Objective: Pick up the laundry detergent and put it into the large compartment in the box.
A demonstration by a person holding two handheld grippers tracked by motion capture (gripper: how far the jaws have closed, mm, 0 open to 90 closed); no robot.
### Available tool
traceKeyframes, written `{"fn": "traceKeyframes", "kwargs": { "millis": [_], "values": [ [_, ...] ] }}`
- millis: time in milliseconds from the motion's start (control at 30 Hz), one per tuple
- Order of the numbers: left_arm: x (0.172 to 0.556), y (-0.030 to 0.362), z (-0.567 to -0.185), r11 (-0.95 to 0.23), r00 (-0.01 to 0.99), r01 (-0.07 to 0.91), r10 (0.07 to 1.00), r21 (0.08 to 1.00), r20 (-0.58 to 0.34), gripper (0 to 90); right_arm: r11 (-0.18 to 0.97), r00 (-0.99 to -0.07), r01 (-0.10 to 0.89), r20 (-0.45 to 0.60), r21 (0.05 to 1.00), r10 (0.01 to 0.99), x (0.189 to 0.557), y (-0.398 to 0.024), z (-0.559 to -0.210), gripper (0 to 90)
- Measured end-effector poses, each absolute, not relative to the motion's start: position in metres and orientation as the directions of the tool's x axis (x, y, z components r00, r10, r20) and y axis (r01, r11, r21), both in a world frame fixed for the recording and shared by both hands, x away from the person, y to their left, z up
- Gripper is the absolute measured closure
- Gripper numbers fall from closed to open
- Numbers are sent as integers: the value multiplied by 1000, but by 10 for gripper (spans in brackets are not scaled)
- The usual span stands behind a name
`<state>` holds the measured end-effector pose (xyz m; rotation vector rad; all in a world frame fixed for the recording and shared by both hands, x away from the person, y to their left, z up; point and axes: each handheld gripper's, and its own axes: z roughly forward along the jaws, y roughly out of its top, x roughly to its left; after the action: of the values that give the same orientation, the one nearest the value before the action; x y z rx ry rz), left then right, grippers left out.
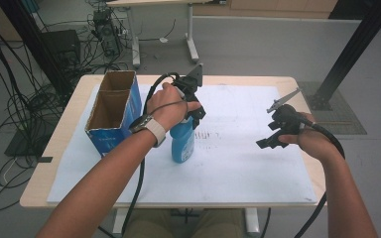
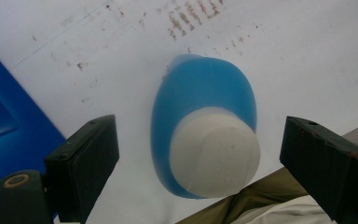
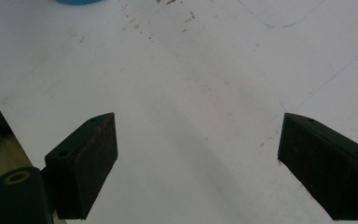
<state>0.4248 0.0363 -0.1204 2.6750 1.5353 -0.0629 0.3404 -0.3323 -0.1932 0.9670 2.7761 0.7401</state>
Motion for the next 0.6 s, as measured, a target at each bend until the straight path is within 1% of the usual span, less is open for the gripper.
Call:
{"fn": "traceKeyframes", "kwargs": {
  "millis": [333, 467, 600],
  "values": [
    [423, 39, -120, -494, 496, 868, 866, 45, -69, 119, 682, -795, 552, 56, 480, 604, 341, -332, -194, 122],
    [419, 40, -121, -485, 488, 872, 870, 67, -66, 119, 681, -795, 551, 56, 482, 603, 341, -332, -194, 125],
    [420, 38, -121, -487, 490, 871, 869, 64, -65, 119, 680, -795, 551, 57, 484, 604, 340, -333, -195, 125]
  ]
}}
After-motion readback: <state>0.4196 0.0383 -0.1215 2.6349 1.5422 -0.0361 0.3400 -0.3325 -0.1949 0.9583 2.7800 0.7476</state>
